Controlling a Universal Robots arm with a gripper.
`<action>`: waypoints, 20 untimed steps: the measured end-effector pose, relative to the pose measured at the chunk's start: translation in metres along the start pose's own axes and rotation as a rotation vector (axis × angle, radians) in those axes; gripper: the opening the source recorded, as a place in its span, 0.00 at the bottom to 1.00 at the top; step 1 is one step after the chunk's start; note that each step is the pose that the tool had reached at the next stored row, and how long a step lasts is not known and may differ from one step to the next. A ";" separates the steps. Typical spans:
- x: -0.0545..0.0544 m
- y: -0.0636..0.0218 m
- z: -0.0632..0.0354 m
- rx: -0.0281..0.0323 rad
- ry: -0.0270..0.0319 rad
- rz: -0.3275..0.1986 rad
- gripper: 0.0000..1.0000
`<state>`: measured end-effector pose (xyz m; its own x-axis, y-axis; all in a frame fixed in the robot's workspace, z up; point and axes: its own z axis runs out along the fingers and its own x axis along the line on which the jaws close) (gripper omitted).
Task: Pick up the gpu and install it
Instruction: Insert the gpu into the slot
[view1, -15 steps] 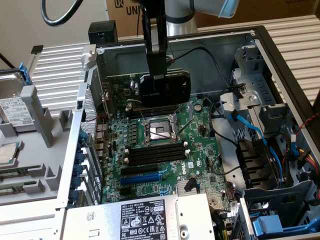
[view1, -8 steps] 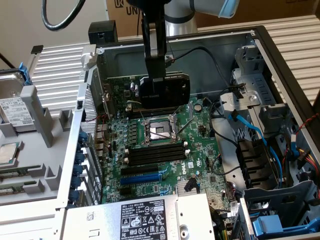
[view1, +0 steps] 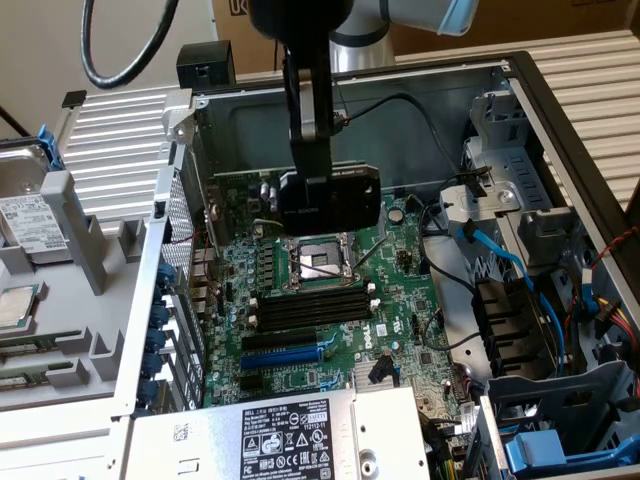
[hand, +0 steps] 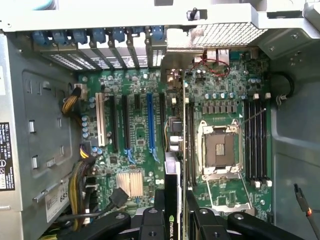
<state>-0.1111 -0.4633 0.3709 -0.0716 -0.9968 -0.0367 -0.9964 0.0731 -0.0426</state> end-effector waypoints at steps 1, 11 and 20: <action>0.003 -0.0001 0.0015 -0.0002 -0.0023 0.000 0.26; 0.017 -0.0004 0.0120 -0.0030 -0.0484 0.015 0.26; 0.019 0.0000 0.0235 -0.0084 -0.0477 0.016 0.26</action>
<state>-0.1114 -0.4812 0.3468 -0.0851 -0.9928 -0.0848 -0.9955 0.0882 -0.0332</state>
